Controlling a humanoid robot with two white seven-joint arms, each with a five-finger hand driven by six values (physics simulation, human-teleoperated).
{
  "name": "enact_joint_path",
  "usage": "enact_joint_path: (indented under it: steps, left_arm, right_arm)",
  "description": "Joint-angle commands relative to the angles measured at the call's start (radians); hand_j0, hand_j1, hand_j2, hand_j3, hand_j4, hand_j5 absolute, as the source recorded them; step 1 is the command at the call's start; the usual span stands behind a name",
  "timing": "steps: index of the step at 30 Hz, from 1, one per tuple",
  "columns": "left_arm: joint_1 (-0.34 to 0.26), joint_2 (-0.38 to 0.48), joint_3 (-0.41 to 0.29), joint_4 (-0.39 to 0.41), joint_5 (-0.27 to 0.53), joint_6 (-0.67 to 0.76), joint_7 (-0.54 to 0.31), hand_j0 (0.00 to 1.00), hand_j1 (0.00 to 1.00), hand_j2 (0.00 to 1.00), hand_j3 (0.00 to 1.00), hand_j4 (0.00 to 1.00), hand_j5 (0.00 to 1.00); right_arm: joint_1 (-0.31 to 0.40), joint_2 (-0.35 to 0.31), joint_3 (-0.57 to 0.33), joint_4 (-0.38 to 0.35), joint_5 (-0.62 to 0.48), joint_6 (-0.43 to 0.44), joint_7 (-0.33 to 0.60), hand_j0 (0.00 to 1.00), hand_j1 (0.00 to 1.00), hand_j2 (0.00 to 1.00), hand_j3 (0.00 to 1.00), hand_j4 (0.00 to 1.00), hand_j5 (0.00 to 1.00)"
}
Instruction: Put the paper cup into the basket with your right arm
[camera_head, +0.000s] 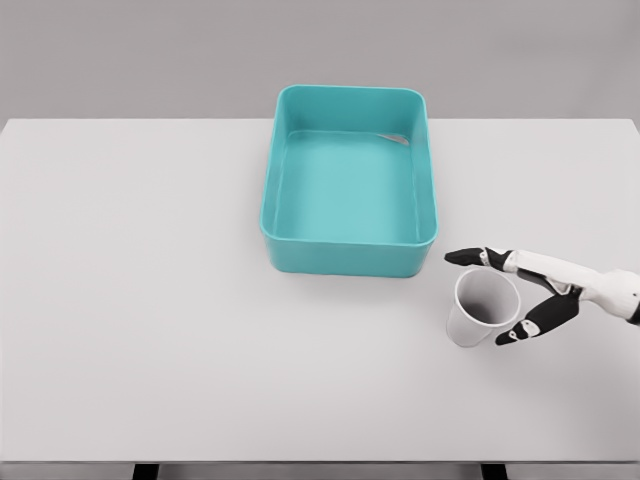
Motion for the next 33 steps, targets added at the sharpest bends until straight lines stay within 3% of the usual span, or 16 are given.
enact_joint_path:
  steps: [1, 13, 19, 21, 28, 33]
  left_arm:
    - [0.000, 0.000, 0.000, 0.000, 0.000, 0.000, 0.000, 1.00, 1.00, 1.00, 1.00, 1.00, 1.00]
    - [0.000, 0.000, 0.000, 0.000, 0.000, 0.000, 0.000, 1.00, 1.00, 1.00, 1.00, 1.00, 1.00]
    - [0.000, 0.000, 0.000, 0.000, 0.000, 0.000, 0.000, 1.00, 1.00, 1.00, 1.00, 1.00, 1.00]
    - [0.000, 0.000, 0.000, 0.000, 0.000, 0.000, 0.000, 1.00, 1.00, 1.00, 1.00, 1.00, 1.00]
    - [0.000, 0.000, 0.000, 0.000, 0.000, -0.001, 0.000, 1.00, 1.00, 1.00, 1.00, 1.00, 1.00]
    - [0.000, 0.000, 0.000, 0.000, 0.000, 0.000, 0.000, 1.00, 1.00, 1.00, 1.00, 1.00, 1.00]
  right_arm:
    - [0.000, 0.004, 0.001, -0.001, -0.008, 0.002, 0.000, 1.00, 1.00, 1.00, 1.00, 1.00, 1.00]
    - [0.000, 0.021, 0.007, -0.001, 0.006, 0.002, 0.000, 0.98, 0.98, 0.98, 0.98, 0.98, 0.98]
    - [0.000, 0.015, 0.001, -0.001, 0.006, 0.002, 0.000, 0.68, 0.68, 0.68, 0.68, 0.68, 0.68]
    - [0.000, 0.014, -0.004, -0.001, 0.006, 0.002, 0.000, 0.64, 0.64, 0.64, 0.64, 0.64, 0.64]
    - [0.000, 0.012, -0.028, -0.010, 0.006, 0.002, 0.000, 0.65, 0.65, 0.65, 0.65, 0.65, 0.65]
    - [0.002, 0.020, -0.135, -0.008, 0.000, 0.002, 0.000, 0.65, 0.65, 0.65, 0.65, 0.65, 0.65]
